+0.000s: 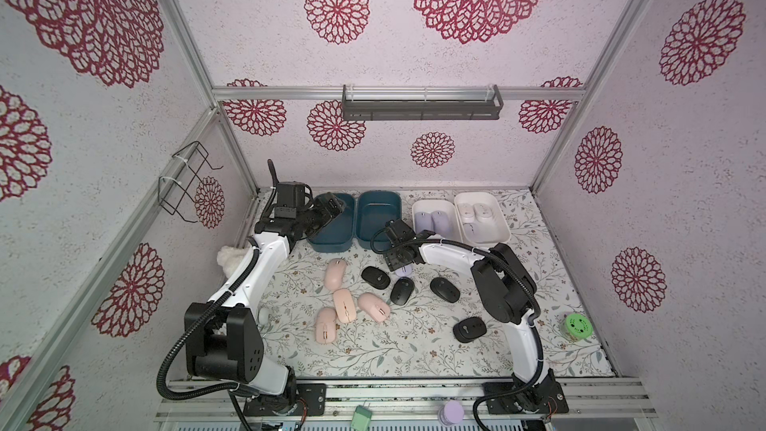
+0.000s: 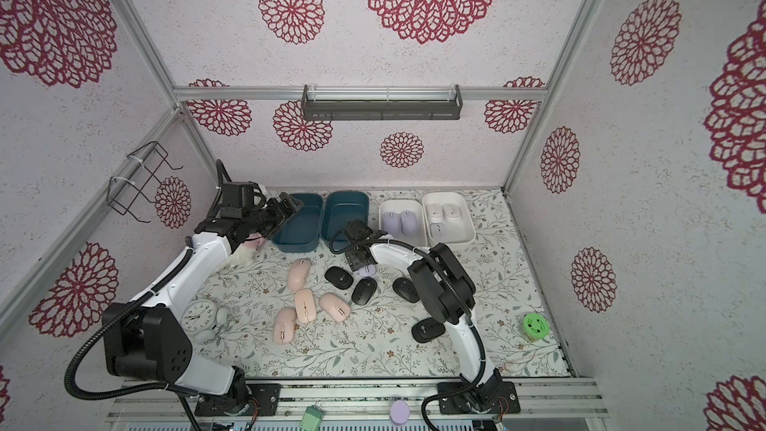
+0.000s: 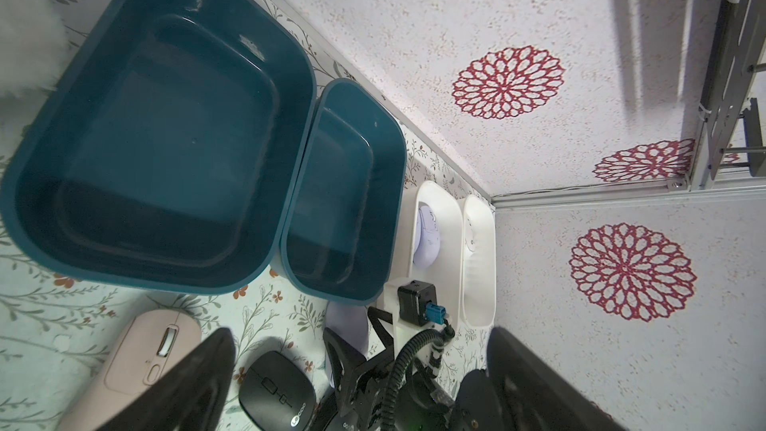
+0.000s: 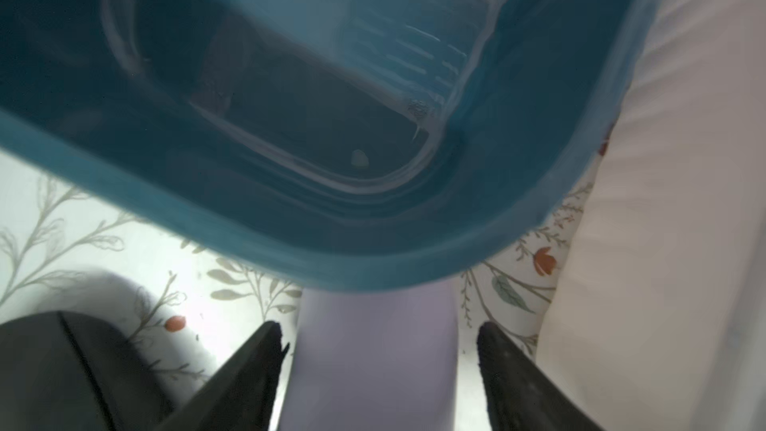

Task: Place the mice by color into the storage box
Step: Pick up the mouse from the center of the board.

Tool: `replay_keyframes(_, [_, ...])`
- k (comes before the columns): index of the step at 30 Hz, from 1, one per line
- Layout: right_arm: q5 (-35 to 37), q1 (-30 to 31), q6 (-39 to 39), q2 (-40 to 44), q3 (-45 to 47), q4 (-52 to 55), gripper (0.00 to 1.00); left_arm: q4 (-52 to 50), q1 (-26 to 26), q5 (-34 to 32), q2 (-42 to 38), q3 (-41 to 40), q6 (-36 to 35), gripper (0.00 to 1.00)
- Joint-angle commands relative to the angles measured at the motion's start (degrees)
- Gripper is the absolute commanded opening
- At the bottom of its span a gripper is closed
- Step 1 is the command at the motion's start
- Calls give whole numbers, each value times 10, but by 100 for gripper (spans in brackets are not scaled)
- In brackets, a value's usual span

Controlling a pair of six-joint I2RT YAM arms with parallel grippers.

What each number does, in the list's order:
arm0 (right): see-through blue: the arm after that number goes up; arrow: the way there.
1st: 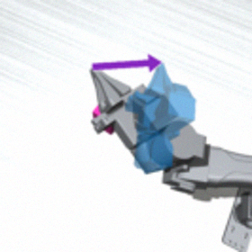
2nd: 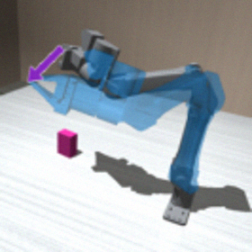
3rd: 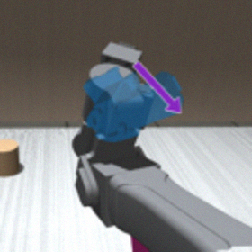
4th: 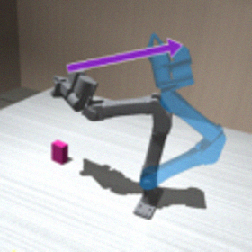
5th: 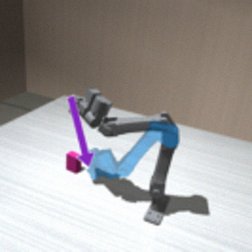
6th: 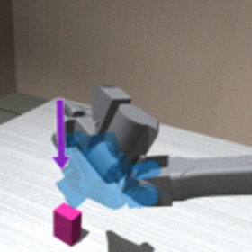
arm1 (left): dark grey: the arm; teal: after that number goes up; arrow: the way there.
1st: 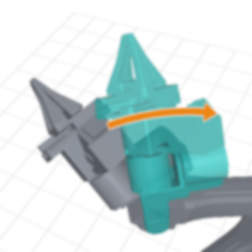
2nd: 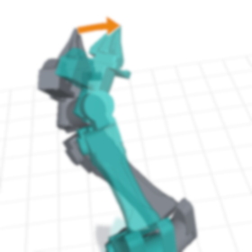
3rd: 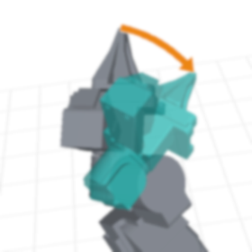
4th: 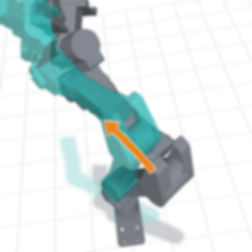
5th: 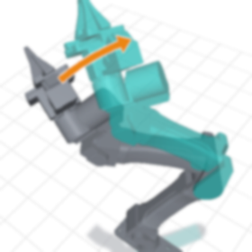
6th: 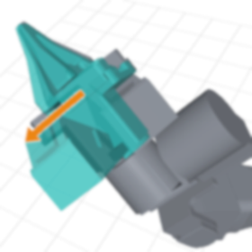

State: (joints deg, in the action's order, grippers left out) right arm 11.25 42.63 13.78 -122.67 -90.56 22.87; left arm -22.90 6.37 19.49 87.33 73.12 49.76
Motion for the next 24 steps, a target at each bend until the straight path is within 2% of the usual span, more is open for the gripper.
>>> replay_keyframes(1, [-15,-2,18,4,3,-9,72,19,0,4,-5,-7,6,97])
replay_keyframes(7, [-14,-2,18,13,11,-10,65,20,0,7,-6,-8,7,97])
replay_keyframes(24, [-1,9,4,133,42,-14,60,25,4,14,-8,-9,8,97])
